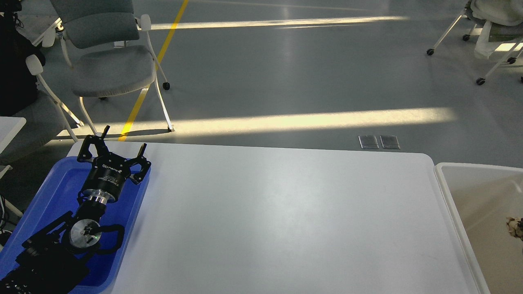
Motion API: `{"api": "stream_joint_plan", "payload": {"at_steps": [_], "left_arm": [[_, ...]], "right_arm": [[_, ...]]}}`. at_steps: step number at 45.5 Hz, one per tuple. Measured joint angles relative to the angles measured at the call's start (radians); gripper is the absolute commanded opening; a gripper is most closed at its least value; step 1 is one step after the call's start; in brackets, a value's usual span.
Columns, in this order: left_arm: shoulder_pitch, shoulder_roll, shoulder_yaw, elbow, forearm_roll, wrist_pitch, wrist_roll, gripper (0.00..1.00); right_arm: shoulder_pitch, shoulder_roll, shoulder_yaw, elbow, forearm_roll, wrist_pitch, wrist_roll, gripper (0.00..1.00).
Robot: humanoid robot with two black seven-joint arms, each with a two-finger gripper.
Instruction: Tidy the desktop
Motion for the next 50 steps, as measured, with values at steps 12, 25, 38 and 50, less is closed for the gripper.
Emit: {"api": "stream_joint_plan", "payload": {"at_steps": [12, 25, 38, 50], "left_arm": [[0.000, 0.000, 0.000, 0.000, 0.000, 0.000, 0.000, 1.00], [0.000, 0.000, 0.000, 0.000, 0.000, 0.000, 0.000, 1.00], [0.000, 0.000, 0.000, 0.000, 0.000, 0.000, 0.000, 1.00], [0.000, 0.000, 0.000, 0.000, 0.000, 0.000, 0.000, 1.00]], "right_arm": [[0.001, 0.022, 0.000, -0.022, 0.000, -0.055, 0.003, 1.00], [-0.005, 0.041, 0.000, -0.030, 0.000, -0.083, 0.003, 1.00], [0.003, 0.044, -0.005, -0.032, -0.006, -0.095, 0.003, 1.00], [0.013, 0.043, -0.018, -0.042, -0.019, -0.104, 0.003, 1.00]]}}
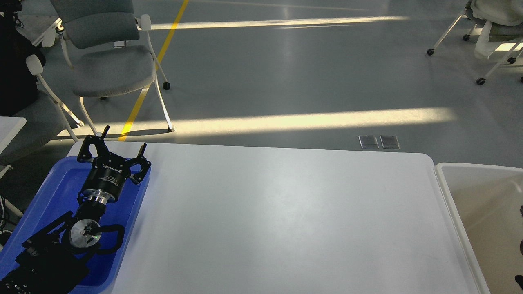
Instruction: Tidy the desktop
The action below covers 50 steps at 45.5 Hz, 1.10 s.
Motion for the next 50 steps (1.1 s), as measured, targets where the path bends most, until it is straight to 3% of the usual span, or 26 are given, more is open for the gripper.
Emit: {"api": "stream_joint_plan", "payload": {"at_steps": [17, 30, 50], "left_arm": [[0.000, 0.000, 0.000, 0.000, 0.000, 0.000, 0.000, 1.00], [0.000, 0.000, 0.000, 0.000, 0.000, 0.000, 0.000, 1.00], [0.000, 0.000, 0.000, 0.000, -0.001, 0.000, 0.000, 1.00]], "right_arm": [[-0.014, -0.001, -0.025, -0.013, -0.047, 0.019, 0.008, 1.00], [-0.001, -0.023, 0.027, 0.001, -0.033, 0.111, 0.016, 1.00], [-0.012, -0.247, 0.464, 0.472, -0.037, 0.157, 0.105, 1.00]]}}
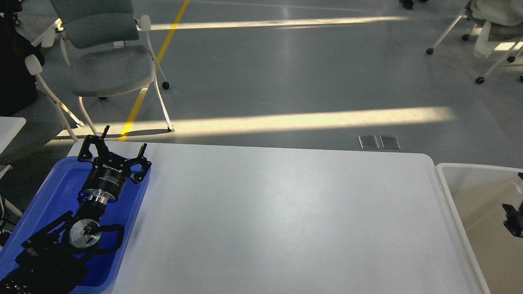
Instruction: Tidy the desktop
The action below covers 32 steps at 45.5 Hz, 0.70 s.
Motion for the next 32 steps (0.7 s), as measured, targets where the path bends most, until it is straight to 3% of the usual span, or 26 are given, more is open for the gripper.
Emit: {"api": "stream_joint_plan", "payload": {"at_steps": [15, 25, 32], "left_arm": [[0.000, 0.000, 0.000, 0.000, 0.000, 0.000, 0.000, 1.00], [0.000, 0.000, 0.000, 0.000, 0.000, 0.000, 0.000, 1.00], [0.000, 0.000, 0.000, 0.000, 0.000, 0.000, 0.000, 1.00]], "right_arm": [[-0.133, 0.002, 0.301, 0.334, -0.091, 0.005, 0.098, 1.00], [-0.171, 0.103, 0.430, 0.417, -0.162, -0.006, 0.169, 1.00], [-0.175, 0.146, 0.454, 0.418, -0.177, -0.006, 0.195, 1.00]]}}
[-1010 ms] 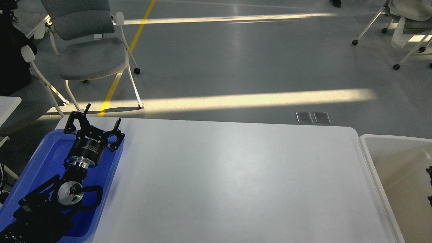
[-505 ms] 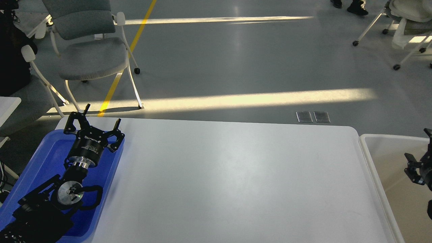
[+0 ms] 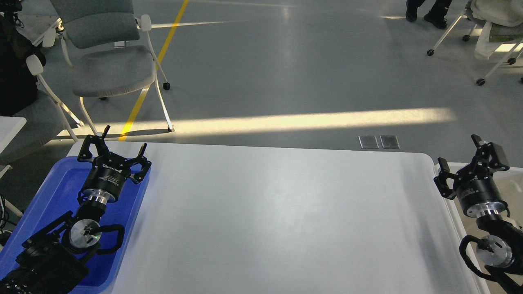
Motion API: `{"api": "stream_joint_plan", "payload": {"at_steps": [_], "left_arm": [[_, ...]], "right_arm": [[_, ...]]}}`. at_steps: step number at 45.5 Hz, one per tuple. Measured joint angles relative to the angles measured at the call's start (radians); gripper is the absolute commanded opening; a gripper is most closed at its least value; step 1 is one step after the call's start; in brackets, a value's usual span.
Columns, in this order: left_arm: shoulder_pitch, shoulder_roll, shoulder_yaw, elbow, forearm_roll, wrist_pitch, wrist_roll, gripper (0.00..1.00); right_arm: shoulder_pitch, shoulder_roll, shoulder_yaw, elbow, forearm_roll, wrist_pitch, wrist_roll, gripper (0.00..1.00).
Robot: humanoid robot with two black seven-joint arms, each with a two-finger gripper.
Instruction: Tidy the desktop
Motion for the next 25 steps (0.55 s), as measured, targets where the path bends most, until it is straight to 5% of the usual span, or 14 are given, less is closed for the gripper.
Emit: {"api": "stream_joint_plan", "payload": {"at_steps": [25], "left_arm": [[0.000, 0.000, 0.000, 0.000, 0.000, 0.000, 0.000, 1.00]], "right_arm": [[-0.007, 0.123, 0.025, -0.012, -0.002, 0.002, 0.024, 1.00]]}}
